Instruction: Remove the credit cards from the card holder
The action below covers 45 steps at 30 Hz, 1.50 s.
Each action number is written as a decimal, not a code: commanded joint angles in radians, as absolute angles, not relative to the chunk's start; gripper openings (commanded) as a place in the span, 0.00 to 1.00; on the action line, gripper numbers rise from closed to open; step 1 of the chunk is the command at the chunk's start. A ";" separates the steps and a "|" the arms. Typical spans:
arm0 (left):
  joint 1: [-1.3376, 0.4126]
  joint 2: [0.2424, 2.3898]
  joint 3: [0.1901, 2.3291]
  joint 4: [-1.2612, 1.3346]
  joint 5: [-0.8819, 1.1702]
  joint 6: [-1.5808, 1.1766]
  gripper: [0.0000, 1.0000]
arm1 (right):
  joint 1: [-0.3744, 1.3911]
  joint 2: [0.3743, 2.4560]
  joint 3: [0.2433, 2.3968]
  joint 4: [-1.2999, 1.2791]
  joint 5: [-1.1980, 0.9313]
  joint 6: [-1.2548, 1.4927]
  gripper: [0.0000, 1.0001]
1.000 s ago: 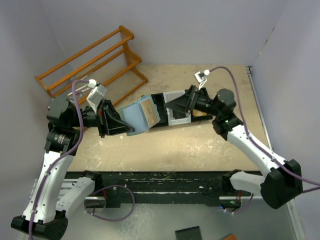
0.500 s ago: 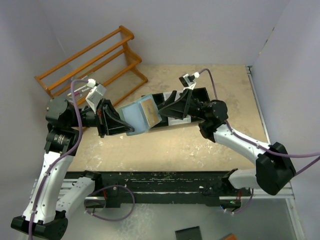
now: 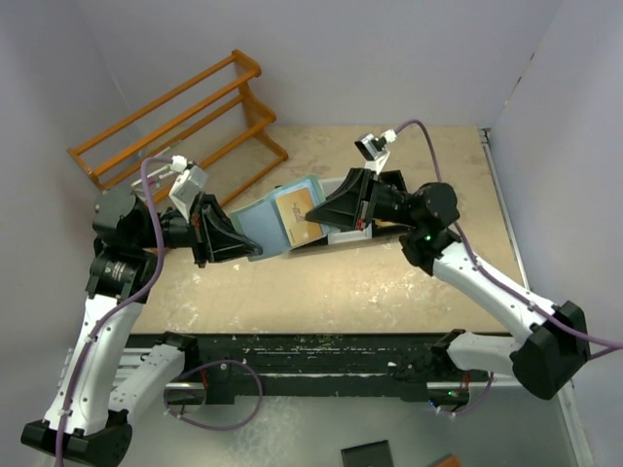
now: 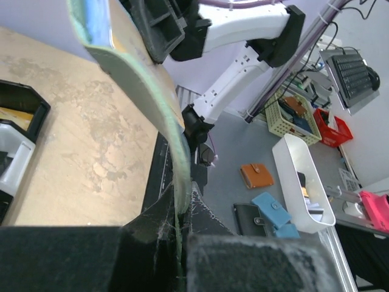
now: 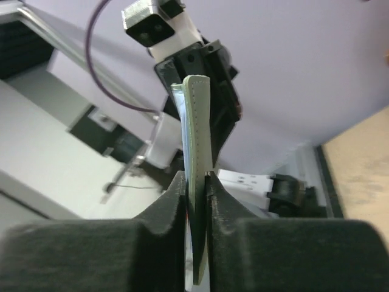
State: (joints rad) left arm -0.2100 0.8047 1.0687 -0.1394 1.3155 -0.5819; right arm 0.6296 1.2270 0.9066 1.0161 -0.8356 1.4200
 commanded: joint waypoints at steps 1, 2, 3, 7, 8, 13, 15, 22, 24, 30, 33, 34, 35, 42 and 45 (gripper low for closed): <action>-0.212 0.801 1.103 -0.264 1.287 -0.416 0.00 | 0.635 1.130 1.081 0.531 -0.822 1.077 0.06; -0.212 0.803 1.110 -0.314 1.271 -0.368 0.03 | 0.634 1.119 1.098 0.480 -0.818 1.042 0.00; -0.212 0.808 1.115 -0.365 1.251 -0.315 0.16 | 0.634 1.112 1.116 0.457 -0.817 1.024 0.00; -0.212 0.842 1.155 -0.555 1.190 -0.163 0.67 | 0.634 1.111 1.257 0.123 -0.740 0.795 0.00; -0.211 0.843 1.162 -0.569 1.186 -0.148 0.72 | 0.635 1.120 1.293 0.036 -0.718 0.733 0.00; -0.211 0.832 1.219 -0.616 1.183 -0.076 0.89 | 0.635 1.182 1.394 -0.308 -0.721 0.469 0.00; -0.211 0.834 1.253 -0.667 1.171 0.000 0.93 | 0.635 1.201 1.408 -0.405 -0.696 0.401 0.00; -0.212 0.855 1.273 -0.711 1.140 0.113 0.94 | 0.698 1.267 1.438 -0.532 -0.681 0.293 0.00; -0.212 0.867 1.267 -0.742 1.135 0.178 0.93 | 0.734 1.280 1.454 -0.538 -0.680 0.277 0.00; -0.212 0.919 1.212 -0.802 1.141 0.259 0.89 | 0.858 1.366 1.555 -0.605 -0.662 0.222 0.00; -0.212 0.924 1.203 -0.818 1.128 0.284 0.89 | 0.899 1.405 1.605 -0.627 -0.654 0.208 0.00; -0.212 0.922 1.203 -0.831 1.137 0.294 0.89 | 0.909 1.414 1.618 -0.633 -0.651 0.205 0.00; -0.212 0.918 1.201 -0.845 1.155 0.298 0.89 | 0.917 1.427 1.632 -0.639 -0.646 0.205 0.00; -0.211 0.863 1.122 -0.846 1.277 0.231 0.73 | 0.967 1.509 1.755 -0.696 -0.639 0.186 0.00; -0.212 0.882 1.131 -0.872 1.287 0.249 0.49 | 0.986 1.542 1.807 -0.715 -0.638 0.177 0.00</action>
